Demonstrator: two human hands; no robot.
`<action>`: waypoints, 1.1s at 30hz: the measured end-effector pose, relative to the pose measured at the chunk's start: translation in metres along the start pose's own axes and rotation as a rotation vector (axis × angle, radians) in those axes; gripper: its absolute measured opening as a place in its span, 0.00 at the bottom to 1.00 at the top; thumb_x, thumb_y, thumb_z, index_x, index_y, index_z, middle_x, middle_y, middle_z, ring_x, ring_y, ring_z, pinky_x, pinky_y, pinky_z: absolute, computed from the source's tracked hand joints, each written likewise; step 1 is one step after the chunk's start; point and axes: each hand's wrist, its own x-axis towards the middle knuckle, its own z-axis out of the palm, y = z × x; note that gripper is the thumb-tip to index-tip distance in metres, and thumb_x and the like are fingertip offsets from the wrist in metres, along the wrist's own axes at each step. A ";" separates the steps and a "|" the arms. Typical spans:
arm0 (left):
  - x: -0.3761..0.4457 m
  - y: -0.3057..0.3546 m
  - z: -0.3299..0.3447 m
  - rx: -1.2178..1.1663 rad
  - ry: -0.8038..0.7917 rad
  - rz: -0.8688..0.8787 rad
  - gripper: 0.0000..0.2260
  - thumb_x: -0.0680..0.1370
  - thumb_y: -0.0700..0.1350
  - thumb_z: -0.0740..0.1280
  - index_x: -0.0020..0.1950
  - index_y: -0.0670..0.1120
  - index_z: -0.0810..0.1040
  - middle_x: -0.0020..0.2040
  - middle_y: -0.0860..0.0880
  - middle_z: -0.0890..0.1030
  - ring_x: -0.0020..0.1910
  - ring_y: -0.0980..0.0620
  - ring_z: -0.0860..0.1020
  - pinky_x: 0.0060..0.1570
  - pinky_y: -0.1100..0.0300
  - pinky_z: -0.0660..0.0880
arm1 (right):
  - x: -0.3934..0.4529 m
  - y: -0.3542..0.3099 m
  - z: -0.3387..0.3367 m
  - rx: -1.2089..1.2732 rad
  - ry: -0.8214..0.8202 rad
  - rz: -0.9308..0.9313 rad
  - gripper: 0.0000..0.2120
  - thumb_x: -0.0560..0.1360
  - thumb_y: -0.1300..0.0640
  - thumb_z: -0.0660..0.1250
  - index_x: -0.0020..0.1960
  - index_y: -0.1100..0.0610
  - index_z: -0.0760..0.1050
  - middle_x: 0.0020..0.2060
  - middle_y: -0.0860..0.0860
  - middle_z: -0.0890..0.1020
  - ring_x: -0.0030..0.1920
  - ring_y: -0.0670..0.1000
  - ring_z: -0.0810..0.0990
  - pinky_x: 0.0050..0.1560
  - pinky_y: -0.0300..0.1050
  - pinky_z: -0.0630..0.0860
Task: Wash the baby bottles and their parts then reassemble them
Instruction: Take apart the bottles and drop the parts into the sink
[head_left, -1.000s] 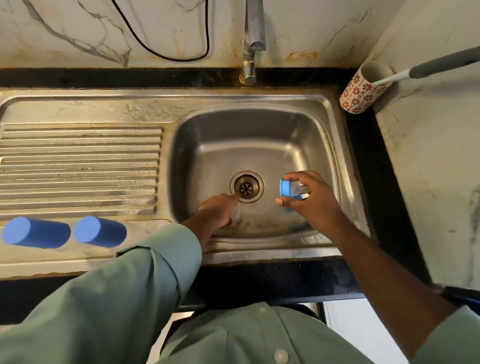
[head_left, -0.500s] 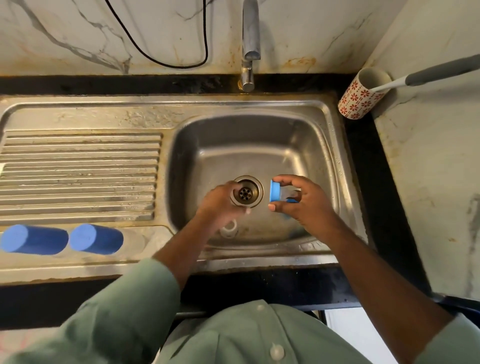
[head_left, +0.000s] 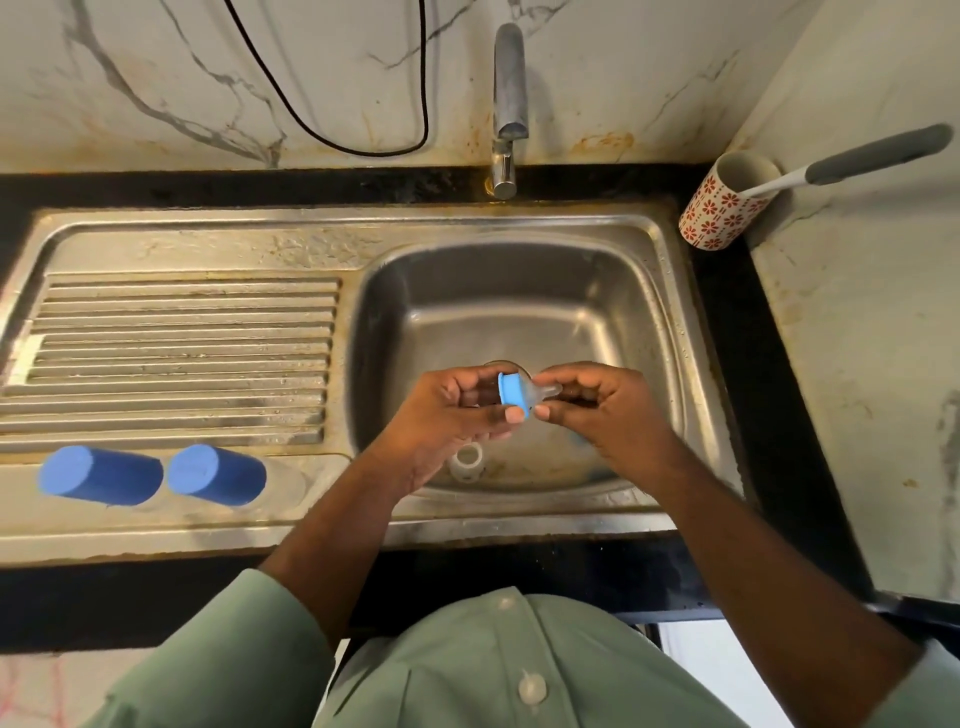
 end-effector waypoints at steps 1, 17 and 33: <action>-0.002 0.002 0.001 -0.006 -0.010 -0.003 0.18 0.71 0.37 0.74 0.61 0.43 0.81 0.54 0.39 0.84 0.50 0.45 0.83 0.49 0.56 0.81 | 0.000 -0.002 0.001 0.004 0.008 -0.034 0.17 0.67 0.69 0.76 0.46 0.48 0.81 0.42 0.45 0.84 0.41 0.39 0.82 0.44 0.32 0.76; -0.019 0.016 -0.006 -0.293 -0.167 -0.383 0.17 0.73 0.49 0.67 0.51 0.36 0.83 0.45 0.37 0.84 0.39 0.47 0.85 0.39 0.58 0.83 | 0.017 -0.033 -0.009 -0.632 -0.368 -0.608 0.04 0.69 0.61 0.74 0.43 0.61 0.84 0.40 0.53 0.83 0.39 0.49 0.81 0.40 0.46 0.78; -0.013 0.008 -0.001 -0.411 -0.159 -0.532 0.27 0.71 0.58 0.68 0.52 0.33 0.83 0.42 0.37 0.84 0.32 0.49 0.84 0.33 0.59 0.83 | 0.010 -0.027 -0.020 -0.805 -0.465 -0.783 0.14 0.76 0.58 0.61 0.56 0.59 0.82 0.49 0.57 0.78 0.43 0.47 0.76 0.42 0.36 0.74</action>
